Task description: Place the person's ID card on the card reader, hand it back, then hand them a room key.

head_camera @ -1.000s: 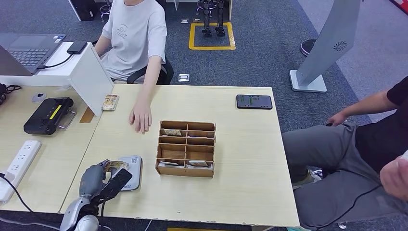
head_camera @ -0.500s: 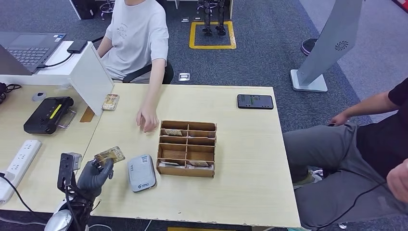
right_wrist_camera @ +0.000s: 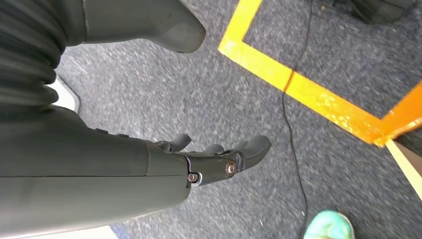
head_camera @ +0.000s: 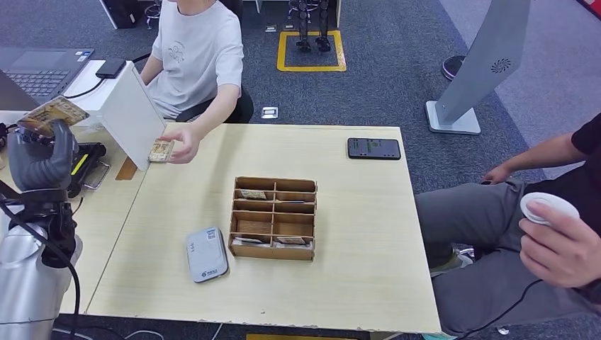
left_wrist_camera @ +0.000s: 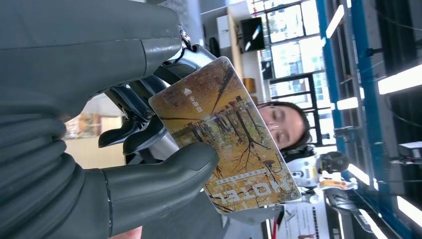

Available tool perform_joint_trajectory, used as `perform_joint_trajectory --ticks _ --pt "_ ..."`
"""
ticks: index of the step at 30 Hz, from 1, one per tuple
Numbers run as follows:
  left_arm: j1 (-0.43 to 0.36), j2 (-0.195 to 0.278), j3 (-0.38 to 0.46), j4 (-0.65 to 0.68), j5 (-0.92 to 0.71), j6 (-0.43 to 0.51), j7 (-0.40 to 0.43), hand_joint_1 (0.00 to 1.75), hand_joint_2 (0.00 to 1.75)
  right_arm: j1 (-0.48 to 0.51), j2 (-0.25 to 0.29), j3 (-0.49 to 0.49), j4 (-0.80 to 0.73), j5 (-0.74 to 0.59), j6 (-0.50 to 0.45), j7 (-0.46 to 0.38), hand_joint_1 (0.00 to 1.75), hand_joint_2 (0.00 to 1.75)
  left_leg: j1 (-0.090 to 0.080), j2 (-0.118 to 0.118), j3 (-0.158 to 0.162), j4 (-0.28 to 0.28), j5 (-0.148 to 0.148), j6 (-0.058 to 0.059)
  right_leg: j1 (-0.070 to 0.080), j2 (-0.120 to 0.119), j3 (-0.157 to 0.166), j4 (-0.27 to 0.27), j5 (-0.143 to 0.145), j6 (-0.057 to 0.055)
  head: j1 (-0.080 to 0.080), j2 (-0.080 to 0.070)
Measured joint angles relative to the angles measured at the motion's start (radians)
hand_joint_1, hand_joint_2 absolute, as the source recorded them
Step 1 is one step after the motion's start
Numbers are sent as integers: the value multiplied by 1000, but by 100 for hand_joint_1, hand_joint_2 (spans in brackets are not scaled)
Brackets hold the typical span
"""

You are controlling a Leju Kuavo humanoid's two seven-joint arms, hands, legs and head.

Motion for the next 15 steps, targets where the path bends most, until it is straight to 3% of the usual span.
perform_joint_trajectory --ticks 7,12,15 --pt "-12 17 7 -5 -112 63 -76 175 175 -1 0 0 0 2 1 4 0 175 0 0 -1 0 0 0 0 0 -1 0 0 0 0 0" --pt "-32 26 -7 -1 -492 205 -132 175 175 -6 0 11 -8 20 20 7 0 175 0 0 -1 0 0 0 0 0 -1 0 0 0 0 0" --pt "-56 34 -23 1 -600 234 -122 175 175 -17 0 21 -16 26 27 15 0 175 -1 1 -1 0 0 0 0 1 -1 0 1 1 0 0"
